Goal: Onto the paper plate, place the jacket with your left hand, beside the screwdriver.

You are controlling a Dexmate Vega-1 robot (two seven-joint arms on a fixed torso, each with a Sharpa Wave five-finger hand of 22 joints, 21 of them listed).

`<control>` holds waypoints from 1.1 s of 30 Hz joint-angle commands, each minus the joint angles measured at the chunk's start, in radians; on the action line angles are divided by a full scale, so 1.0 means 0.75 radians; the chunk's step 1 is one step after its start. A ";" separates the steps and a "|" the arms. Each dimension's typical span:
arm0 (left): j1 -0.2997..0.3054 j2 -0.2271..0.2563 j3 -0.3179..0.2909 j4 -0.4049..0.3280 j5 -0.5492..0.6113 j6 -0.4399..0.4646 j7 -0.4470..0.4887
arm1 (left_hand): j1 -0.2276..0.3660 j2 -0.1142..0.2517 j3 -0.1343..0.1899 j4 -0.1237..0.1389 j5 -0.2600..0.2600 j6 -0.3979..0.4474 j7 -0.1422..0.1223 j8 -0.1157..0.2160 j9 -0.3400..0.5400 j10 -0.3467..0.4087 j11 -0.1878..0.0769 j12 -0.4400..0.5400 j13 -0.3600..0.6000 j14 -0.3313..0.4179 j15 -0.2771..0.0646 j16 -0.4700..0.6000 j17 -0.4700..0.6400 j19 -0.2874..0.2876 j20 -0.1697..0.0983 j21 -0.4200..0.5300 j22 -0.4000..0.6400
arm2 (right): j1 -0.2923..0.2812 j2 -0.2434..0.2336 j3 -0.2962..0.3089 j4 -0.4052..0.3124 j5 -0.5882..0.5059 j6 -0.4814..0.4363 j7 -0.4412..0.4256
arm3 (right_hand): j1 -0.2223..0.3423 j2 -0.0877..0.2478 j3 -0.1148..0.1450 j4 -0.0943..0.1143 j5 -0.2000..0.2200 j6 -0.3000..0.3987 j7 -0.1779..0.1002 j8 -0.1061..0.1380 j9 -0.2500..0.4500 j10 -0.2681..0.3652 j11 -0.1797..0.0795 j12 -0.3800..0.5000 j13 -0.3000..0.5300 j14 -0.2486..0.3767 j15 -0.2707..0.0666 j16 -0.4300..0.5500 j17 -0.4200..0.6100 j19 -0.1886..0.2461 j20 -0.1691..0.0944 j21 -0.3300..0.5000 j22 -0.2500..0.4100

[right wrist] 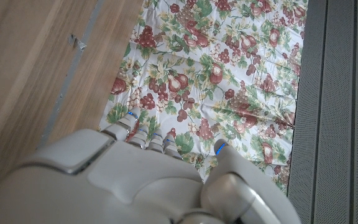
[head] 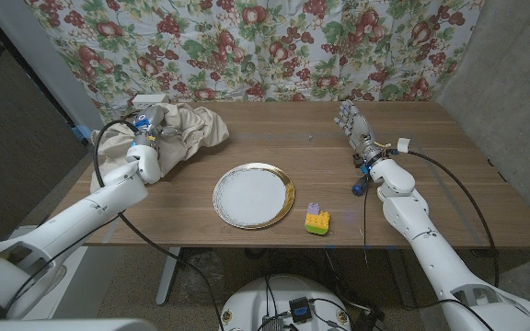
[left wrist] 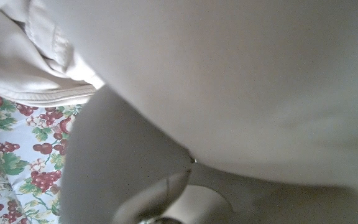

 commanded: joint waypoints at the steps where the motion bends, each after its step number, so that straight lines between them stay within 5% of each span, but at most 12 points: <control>1: 0.024 0.007 -0.037 -0.043 0.008 -0.029 0.021 | 0.328 0.322 -0.003 0.003 0.006 0.016 -0.001 -0.008 0.005 0.010 -0.004 -0.009 0.008 0.042 -0.117 -0.005 0.008 -0.005 -0.003 0.013 -0.003 | -0.009 0.002 0.002 -0.011 -0.002 0.007 -0.002 | 0.010 0.010 0.011 0.000 -0.005 -0.001 -0.002 0.004 0.004 -0.002 -0.003 0.000 0.004 0.001 0.004 0.000 0.003 0.010 -0.033 0.002 0.004; 33: 0.088 0.035 -0.122 -0.211 0.041 -0.083 0.009 | 0.326 0.320 -0.002 0.004 0.006 0.033 -0.005 -0.027 0.008 0.023 -0.012 -0.019 0.048 0.053 -0.117 -0.013 0.041 -0.025 -0.005 0.056 -0.032 | -0.020 0.004 0.006 -0.035 -0.002 0.026 0.001 | 0.008 0.009 0.011 0.000 -0.005 0.000 -0.001 0.005 0.004 0.002 0.003 0.001 0.004 0.000 0.002 0.000 0.003 0.012 -0.035 0.003 0.004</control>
